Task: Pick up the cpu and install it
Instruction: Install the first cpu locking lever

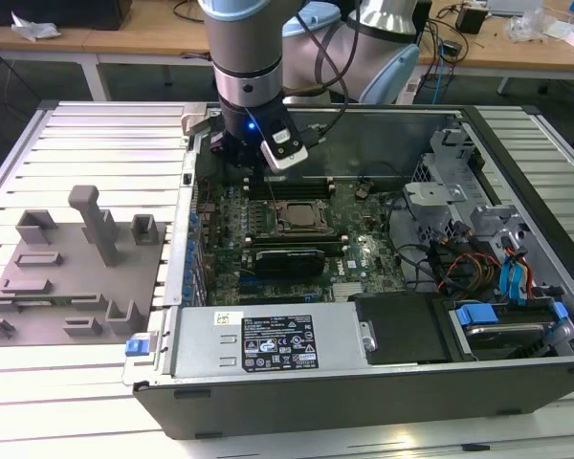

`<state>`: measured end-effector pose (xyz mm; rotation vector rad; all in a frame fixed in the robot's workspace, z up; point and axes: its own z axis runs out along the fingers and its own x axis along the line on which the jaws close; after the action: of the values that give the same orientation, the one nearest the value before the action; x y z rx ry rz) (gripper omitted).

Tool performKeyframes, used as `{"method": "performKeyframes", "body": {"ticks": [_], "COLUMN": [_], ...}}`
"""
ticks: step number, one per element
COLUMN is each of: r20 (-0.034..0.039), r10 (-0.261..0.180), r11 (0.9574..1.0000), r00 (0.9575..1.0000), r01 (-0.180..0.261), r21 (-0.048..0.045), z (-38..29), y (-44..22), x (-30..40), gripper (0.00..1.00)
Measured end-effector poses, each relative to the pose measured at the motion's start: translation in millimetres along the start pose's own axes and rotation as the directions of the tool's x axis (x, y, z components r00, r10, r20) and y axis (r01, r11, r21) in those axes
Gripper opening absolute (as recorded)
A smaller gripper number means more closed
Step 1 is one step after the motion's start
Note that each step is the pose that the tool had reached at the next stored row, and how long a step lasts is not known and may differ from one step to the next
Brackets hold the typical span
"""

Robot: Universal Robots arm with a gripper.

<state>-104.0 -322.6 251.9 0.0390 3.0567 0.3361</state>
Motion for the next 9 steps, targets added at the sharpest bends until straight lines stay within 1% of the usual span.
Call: {"method": "performKeyframes", "body": {"ticks": [4,5,9], "r20": [-0.0003,-0.0005,-0.0013], "r10": [0.000,0.000,0.001], "r11": [1.0000,1.0000,1.0000], "r00": [1.0000,1.0000,1.0000], "r01": [0.000,0.000,-0.001], "r21": [0.0001,0.0001,0.0001], "z": [1.1,1.6,3.0], "y": [-0.3,-0.4,-0.8], "x": [-8.8,-12.8,-23.3], "gripper": [0.11,0.11,0.11]}}
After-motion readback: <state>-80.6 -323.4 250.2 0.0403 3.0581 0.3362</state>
